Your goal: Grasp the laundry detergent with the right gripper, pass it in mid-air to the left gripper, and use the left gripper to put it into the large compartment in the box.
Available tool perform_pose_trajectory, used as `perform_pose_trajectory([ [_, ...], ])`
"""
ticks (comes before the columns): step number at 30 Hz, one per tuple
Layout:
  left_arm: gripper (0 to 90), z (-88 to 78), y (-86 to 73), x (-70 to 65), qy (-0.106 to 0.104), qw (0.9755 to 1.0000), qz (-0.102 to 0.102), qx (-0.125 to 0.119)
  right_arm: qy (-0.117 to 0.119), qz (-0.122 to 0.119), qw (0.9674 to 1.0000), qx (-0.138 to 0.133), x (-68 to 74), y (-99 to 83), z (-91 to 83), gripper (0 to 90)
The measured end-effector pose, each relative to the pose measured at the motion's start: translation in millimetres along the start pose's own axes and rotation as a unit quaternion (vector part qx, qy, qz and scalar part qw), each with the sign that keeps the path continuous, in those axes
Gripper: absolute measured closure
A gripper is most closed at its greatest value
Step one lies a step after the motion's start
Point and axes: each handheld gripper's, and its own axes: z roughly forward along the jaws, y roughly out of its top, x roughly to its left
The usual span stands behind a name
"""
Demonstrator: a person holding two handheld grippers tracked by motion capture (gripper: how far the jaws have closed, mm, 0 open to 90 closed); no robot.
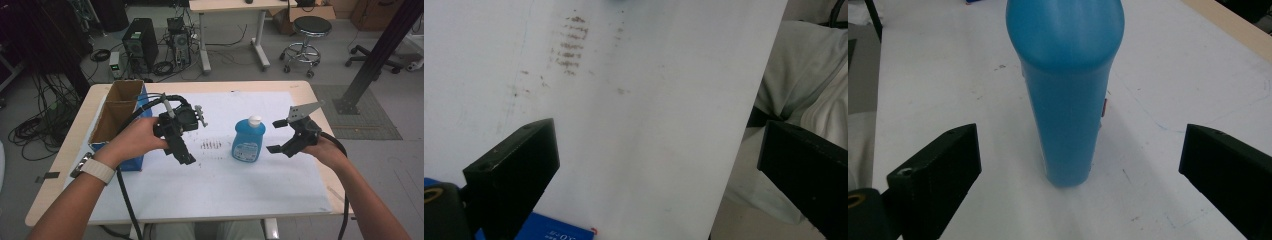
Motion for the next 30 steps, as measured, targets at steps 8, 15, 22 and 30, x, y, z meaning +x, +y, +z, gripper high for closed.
perform_pose_trajectory([
  [8,3.7,0.5,-0.8,0.8,0.0,1.0,-0.001,0.0,0.004,0.002,0.9999,-0.015,-0.4,-2.6,6.3,3.2],
  [15,3.8,0.6,-0.9,0.8,0.0,1.0,-0.002,0.001,0.005,0.004,0.9998,-0.021,-0.7,-5.1,15.8,3.3],
  [22,3.8,0.4,-2.0,1.2,0.001,1.0,-0.003,0.0,0.011,0.005,0.9996,-0.025,-0.8,-4.2,27.0,3.3],
  [30,3.8,0.6,-3.9,2.1,0.001,1.0,-0.004,-0.001,0.011,0.004,0.9995,-0.029,-1.0,-3.0,37.0,3.5],
])
